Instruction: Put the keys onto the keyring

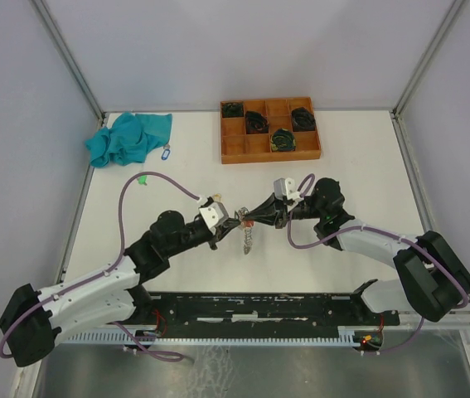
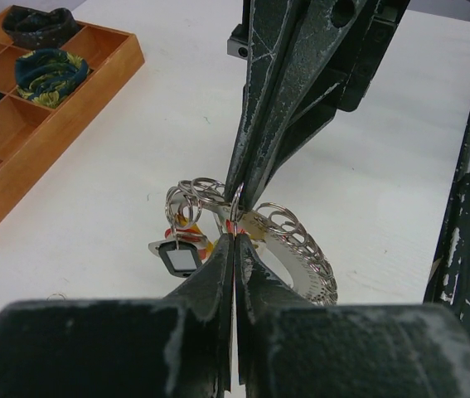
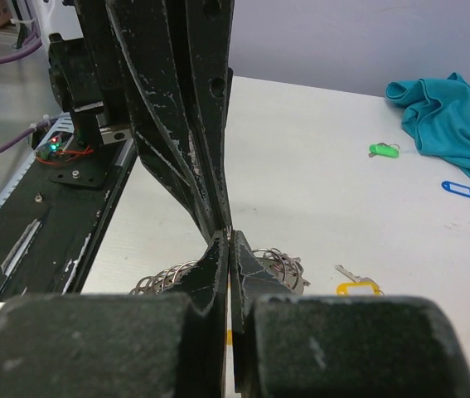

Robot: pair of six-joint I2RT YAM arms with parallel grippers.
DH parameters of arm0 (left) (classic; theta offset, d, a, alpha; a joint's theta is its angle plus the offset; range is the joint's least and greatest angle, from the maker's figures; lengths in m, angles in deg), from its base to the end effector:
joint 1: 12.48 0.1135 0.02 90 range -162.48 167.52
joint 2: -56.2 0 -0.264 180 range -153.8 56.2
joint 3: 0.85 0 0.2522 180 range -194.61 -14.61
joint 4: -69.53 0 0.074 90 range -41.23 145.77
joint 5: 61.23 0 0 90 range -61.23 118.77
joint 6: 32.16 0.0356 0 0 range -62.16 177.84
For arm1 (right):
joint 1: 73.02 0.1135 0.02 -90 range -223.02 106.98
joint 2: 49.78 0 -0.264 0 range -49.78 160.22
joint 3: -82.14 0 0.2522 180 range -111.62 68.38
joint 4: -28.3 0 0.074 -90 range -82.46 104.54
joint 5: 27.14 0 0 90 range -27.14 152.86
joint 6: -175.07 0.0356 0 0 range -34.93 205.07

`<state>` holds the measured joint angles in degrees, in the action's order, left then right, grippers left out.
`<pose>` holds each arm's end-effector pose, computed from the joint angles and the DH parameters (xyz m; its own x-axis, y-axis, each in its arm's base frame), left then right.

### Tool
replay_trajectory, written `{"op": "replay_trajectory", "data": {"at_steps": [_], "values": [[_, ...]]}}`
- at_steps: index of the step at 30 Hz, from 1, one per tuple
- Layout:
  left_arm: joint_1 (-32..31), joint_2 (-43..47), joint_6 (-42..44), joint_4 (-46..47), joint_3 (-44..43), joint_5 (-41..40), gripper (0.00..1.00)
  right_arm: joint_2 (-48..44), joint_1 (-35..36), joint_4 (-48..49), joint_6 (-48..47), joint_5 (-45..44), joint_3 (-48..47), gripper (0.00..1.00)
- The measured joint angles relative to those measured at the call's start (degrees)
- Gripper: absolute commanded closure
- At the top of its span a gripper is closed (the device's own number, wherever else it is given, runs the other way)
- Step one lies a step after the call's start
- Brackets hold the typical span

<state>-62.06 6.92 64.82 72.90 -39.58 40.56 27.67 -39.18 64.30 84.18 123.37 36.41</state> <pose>0.1265 -0.1598 0.2538 0.0261 0.1528 -0.9879 0.8800 0.4652 0.0952 0.2057 0.1752 0.2454 0.0774 0.0427 -0.9961 -0.9940 -0.0738 -0.0804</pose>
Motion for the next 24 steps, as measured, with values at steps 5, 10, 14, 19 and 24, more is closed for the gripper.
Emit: {"op": "replay_trajectory", "data": {"at_steps": [5, 10, 14, 19, 24], "values": [[0.0, -0.63, 0.0, -0.09, -0.55, 0.59, 0.97, 0.02, 0.0, 2.34, 1.99, -0.02, 0.09, 0.99], [0.0, -2.12, -0.02, 0.94, -1.03, 1.03, 0.96, 0.7, 0.0, 6.67, 4.81, -0.02, 0.5, 0.99], [0.0, -3.96, -0.09, 2.75, -1.03, 1.42, 0.9, 2.19, -0.04, 10.36, 7.32, -0.07, 0.76, 0.99], [0.02, -4.44, -0.79, 5.22, -0.79, 1.55, 0.77, 2.78, -0.09, 13.94, 8.87, -0.15, 0.92, 0.99], [0.0, -0.13, -1.11, 5.25, 0.76, -0.26, 0.73, 2.75, -0.11, 14.53, 8.59, -0.31, 1.05, 0.99]]}}
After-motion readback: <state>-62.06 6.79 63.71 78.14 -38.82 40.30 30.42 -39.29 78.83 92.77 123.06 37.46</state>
